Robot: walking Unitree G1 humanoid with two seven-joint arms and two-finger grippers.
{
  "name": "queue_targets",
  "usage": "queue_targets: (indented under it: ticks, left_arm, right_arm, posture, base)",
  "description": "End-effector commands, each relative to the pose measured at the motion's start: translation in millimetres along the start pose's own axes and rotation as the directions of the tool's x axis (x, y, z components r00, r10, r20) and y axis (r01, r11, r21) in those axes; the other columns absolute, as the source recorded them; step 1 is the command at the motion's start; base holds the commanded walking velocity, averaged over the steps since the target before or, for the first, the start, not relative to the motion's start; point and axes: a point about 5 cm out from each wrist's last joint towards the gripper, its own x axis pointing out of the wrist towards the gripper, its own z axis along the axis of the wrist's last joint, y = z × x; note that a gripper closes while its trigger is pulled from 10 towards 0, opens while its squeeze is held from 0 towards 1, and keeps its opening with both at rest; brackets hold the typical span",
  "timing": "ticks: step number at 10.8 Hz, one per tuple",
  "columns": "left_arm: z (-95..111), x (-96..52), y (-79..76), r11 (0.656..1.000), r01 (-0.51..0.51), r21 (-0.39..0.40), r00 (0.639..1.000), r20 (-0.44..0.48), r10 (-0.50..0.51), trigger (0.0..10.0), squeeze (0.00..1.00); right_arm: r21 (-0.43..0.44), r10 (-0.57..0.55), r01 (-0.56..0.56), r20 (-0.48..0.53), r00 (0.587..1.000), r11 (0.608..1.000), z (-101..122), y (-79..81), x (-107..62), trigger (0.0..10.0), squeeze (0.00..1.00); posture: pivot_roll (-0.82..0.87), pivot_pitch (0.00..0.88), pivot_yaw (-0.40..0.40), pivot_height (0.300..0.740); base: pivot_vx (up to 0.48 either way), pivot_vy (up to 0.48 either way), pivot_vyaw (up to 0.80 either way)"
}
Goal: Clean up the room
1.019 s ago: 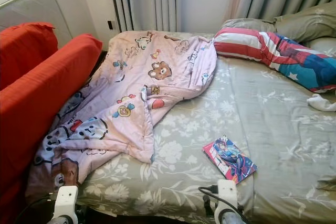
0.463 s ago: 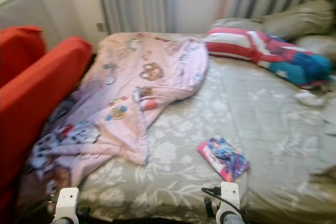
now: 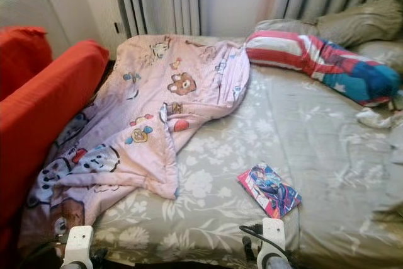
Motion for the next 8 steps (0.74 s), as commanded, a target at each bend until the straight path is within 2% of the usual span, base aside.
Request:
queue_targets:
  ticks: [1,3,8]
  left_arm:
    - [-2.6,-0.5,-0.3,1.000,-0.008,-0.011,1.000,-0.007,0.008,10.0,0.00]
    - [-2.3,-0.4,-0.5,1.000,-0.010,-0.013,1.000,-0.006,0.009,10.0,0.00]
    - [-4.1,-0.7,-2.1,0.999,-0.014,-0.030,1.000,-0.009,0.014,10.0,0.00]
  right_arm:
    - [0.045,-0.012,0.012,-0.005,1.000,0.999,-2.5,-2.7,-0.6,10.0,0.00]
    - [0.029,-0.013,0.013,-0.005,1.000,0.999,-1.8,-3.1,-0.5,10.0,0.00]
    - [0.032,-0.020,0.020,0.000,1.000,0.999,-0.3,-4.8,-0.4,10.0,0.00]
  posture:
    - [0.15,0.000,0.008,0.740]
    - [0.15,0.000,0.008,0.740]
    - [0.15,0.008,-0.001,0.740]
  base:
    - [0.000,-0.277,-0.77]
    - [0.000,-0.281,-0.77]
    - [0.000,-0.281,0.00]
